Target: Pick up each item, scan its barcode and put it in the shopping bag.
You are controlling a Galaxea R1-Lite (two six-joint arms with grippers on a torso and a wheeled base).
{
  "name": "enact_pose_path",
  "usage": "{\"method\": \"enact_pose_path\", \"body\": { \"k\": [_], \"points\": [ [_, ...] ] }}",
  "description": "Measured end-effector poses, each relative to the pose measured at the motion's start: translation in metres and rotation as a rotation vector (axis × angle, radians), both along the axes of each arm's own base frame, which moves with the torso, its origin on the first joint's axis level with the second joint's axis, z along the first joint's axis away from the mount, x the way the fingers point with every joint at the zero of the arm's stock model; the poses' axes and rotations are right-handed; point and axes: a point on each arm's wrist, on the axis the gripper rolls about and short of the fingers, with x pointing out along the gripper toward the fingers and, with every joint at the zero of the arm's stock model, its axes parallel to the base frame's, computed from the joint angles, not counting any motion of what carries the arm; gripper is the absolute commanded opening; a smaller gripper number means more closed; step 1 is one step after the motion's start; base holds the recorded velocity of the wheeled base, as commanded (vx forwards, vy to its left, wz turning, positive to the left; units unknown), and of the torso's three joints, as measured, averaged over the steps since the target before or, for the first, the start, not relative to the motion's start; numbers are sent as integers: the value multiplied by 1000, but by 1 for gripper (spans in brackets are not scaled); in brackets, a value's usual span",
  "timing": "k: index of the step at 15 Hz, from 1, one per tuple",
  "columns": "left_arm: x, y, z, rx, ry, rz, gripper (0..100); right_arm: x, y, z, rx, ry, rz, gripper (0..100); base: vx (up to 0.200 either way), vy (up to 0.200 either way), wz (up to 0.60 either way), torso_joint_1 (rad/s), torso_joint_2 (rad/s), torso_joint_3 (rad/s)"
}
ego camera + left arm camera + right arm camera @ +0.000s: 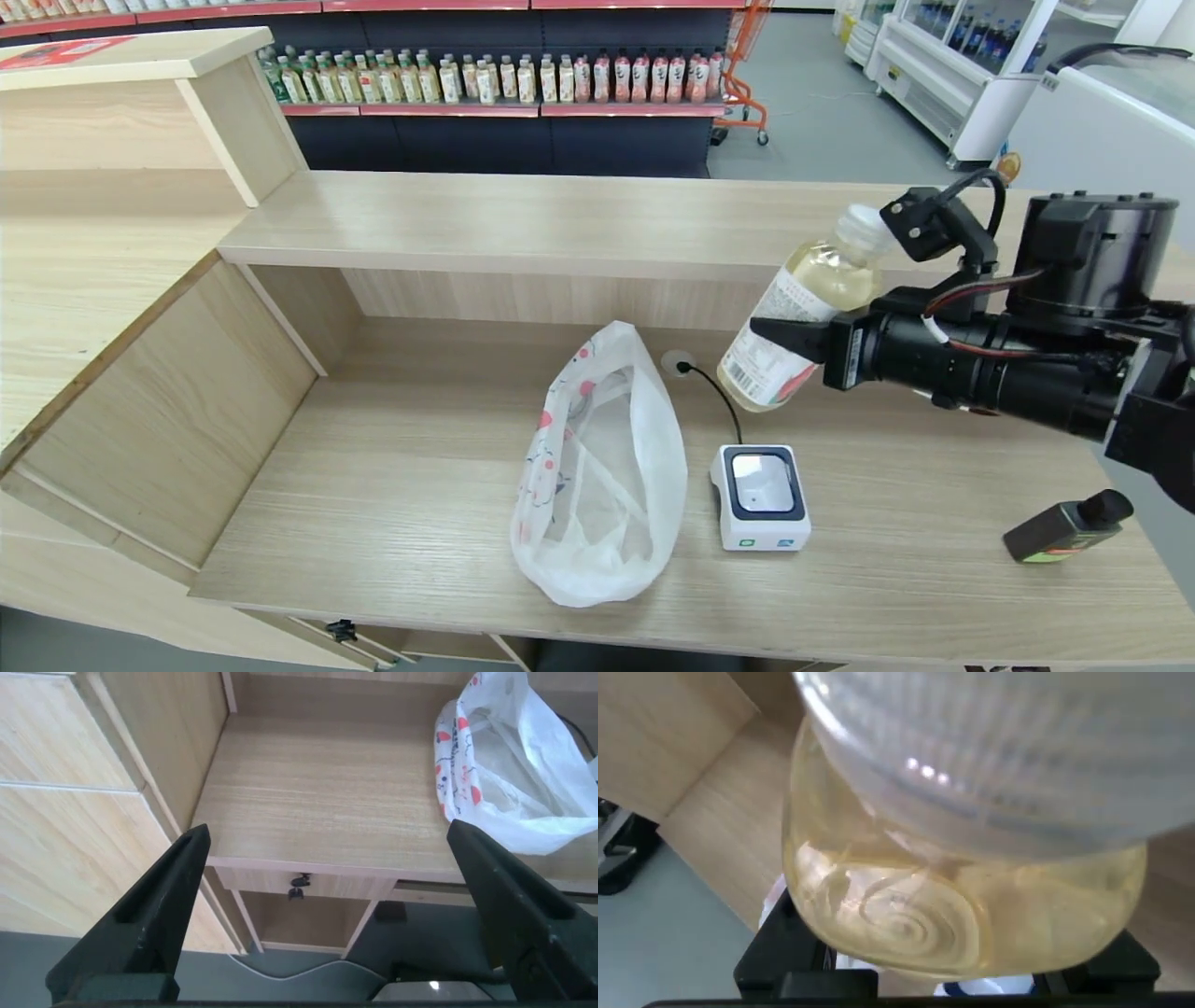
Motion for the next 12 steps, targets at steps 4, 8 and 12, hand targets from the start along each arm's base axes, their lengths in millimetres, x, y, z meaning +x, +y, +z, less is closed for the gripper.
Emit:
{"method": "enact_pose_path", "body": {
  "k": [4,8,12],
  "points": [
    [0,0,0,4,-1,2,100,13,8,-15,21,-60,8,0,0,50,0,1,3,1],
    [0,0,0,2,0,1,100,21,12,-53,18,-46,3,0,0,0,0,0,0,0],
    [0,0,0,2,0,1,100,23,13,-94,43,-34,9,0,0,0,0,0,0,0]
  ]
}}
